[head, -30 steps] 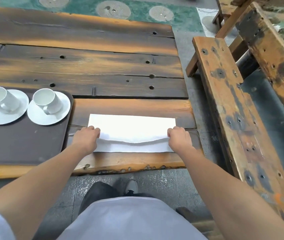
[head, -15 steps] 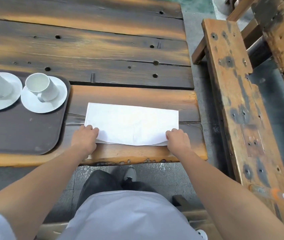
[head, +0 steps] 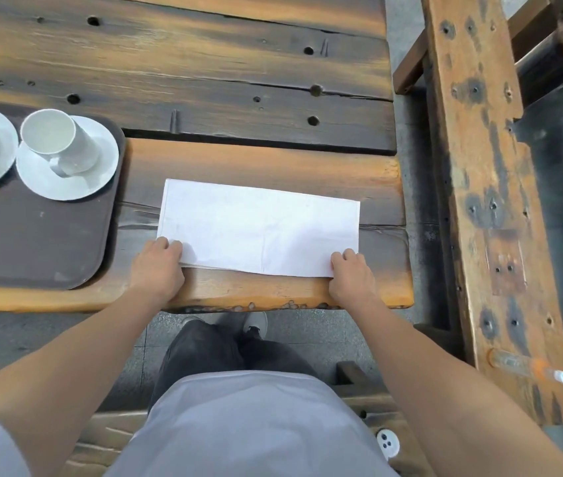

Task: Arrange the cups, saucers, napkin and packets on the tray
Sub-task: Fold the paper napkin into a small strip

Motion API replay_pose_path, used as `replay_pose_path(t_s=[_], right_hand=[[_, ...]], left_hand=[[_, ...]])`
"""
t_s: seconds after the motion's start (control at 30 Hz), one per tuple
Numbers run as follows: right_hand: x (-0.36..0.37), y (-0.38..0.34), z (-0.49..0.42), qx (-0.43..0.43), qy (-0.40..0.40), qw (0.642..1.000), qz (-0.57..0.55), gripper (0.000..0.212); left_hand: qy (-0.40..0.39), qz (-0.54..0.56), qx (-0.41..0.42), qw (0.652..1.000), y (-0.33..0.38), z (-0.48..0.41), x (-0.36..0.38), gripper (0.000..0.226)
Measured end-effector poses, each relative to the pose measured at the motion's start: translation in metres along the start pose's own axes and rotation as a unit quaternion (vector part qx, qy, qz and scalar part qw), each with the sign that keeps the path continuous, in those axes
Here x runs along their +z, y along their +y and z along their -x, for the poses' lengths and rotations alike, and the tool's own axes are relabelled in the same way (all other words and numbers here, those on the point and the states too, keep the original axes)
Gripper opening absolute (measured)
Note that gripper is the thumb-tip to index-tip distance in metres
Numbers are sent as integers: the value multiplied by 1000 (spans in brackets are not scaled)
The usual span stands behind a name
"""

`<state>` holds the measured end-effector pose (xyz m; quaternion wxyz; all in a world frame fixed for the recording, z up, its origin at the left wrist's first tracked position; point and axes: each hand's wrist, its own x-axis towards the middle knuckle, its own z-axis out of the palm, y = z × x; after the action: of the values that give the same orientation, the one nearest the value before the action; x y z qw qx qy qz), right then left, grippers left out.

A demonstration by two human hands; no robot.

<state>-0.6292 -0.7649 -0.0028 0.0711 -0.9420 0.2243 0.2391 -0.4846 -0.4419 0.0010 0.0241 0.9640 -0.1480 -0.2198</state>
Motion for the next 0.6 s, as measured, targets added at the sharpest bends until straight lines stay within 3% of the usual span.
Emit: replay_pose_path(t_s=[0.37, 0.47, 0.53, 0.6], right_hand=[[-3, 8, 1, 35, 2, 996, -87, 36], [-1, 6, -1, 61, -1, 993, -97, 24], [0, 5, -3, 103, 0, 986, -128, 19], [-1, 3, -3, 154, -2, 971, -181, 34]], left_hand=[[-33, 57, -79, 995, -8, -5, -1, 24], [-29, 82, -112, 990, -6, -7, 0, 23], [-29, 119, -156, 980, -4, -8, -1, 34], [-29, 172, -209, 962, -2, -10, -2, 47]])
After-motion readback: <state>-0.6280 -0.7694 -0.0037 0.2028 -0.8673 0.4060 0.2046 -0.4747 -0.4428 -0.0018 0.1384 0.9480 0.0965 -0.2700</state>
